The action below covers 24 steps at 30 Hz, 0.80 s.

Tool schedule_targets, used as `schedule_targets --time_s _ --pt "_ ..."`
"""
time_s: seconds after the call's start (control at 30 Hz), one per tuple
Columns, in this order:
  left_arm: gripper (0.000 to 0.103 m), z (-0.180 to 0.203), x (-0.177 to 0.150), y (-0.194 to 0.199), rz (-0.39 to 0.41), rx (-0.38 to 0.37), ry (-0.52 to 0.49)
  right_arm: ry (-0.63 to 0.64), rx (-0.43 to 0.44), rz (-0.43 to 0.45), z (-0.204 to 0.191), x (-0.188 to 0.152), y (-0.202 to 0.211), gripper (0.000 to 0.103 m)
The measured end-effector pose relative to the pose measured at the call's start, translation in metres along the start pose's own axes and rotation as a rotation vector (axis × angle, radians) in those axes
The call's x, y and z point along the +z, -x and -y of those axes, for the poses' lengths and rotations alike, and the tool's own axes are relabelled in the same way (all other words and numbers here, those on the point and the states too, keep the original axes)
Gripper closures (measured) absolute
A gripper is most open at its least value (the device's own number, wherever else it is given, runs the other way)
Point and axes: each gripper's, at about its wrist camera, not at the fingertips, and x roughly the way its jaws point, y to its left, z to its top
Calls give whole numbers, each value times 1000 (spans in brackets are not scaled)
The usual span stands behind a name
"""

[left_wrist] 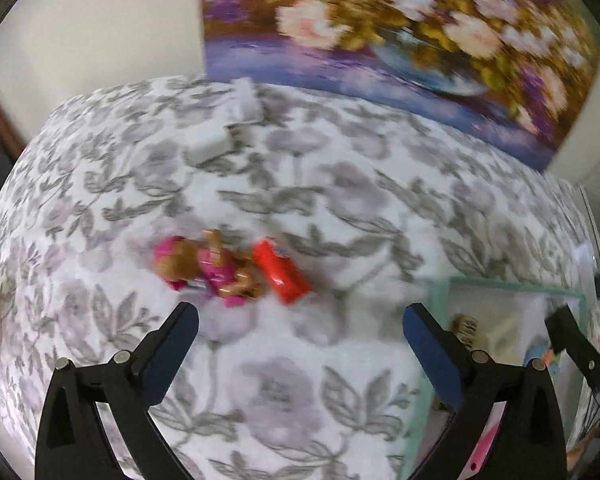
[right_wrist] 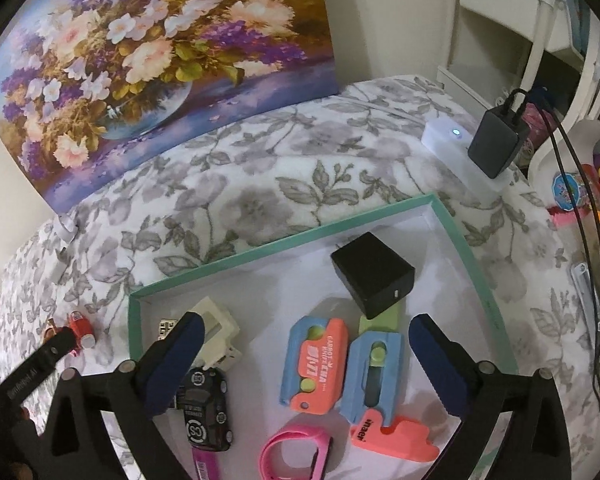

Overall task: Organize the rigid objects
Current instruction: 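Move both tools back toward the pink doll and red-white bottle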

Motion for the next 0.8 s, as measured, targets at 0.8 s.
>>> schedule_targets --time_s 0.8 --pt "1 -165 22 36 87 183 203 238 240 18 -180 -46 7 0"
